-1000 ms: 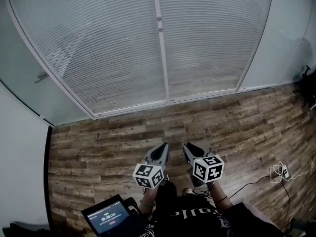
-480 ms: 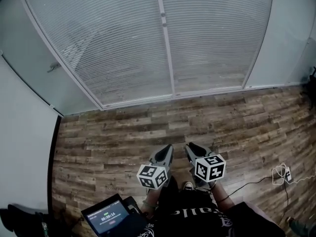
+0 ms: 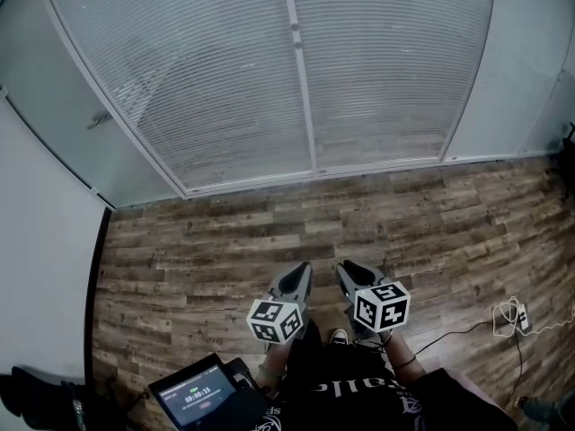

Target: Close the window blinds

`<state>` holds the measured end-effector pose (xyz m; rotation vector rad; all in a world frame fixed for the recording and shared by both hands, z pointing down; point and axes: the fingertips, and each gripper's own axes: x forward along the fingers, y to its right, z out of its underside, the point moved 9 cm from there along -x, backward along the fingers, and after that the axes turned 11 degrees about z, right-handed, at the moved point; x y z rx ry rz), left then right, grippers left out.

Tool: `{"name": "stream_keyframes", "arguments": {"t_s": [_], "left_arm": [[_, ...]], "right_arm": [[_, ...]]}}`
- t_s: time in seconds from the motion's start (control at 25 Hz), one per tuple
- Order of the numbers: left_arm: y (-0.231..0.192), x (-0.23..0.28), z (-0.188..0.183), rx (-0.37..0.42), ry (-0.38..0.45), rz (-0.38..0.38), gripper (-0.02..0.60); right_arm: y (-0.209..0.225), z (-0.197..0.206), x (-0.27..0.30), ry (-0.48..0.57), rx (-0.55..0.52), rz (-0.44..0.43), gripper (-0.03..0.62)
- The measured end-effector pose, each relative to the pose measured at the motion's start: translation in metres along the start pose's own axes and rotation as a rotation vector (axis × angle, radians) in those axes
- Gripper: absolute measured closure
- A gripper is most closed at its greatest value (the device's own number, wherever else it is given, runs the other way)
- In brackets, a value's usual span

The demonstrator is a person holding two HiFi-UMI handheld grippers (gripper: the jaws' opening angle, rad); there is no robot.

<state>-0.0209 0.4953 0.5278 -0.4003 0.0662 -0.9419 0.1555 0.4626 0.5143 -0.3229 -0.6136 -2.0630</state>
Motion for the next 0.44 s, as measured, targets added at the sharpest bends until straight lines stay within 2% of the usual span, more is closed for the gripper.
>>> {"name": "stream_keyframes", "arguments": {"t_s": [0.44], "left_arm": [[0.0028, 0.0059, -0.0020, -0.002, 0.003, -0.001, 0.577]], "right_arm": [[0.0042, -0.0056, 0.0018, 0.001, -0.003, -0.004, 0.514]]}}
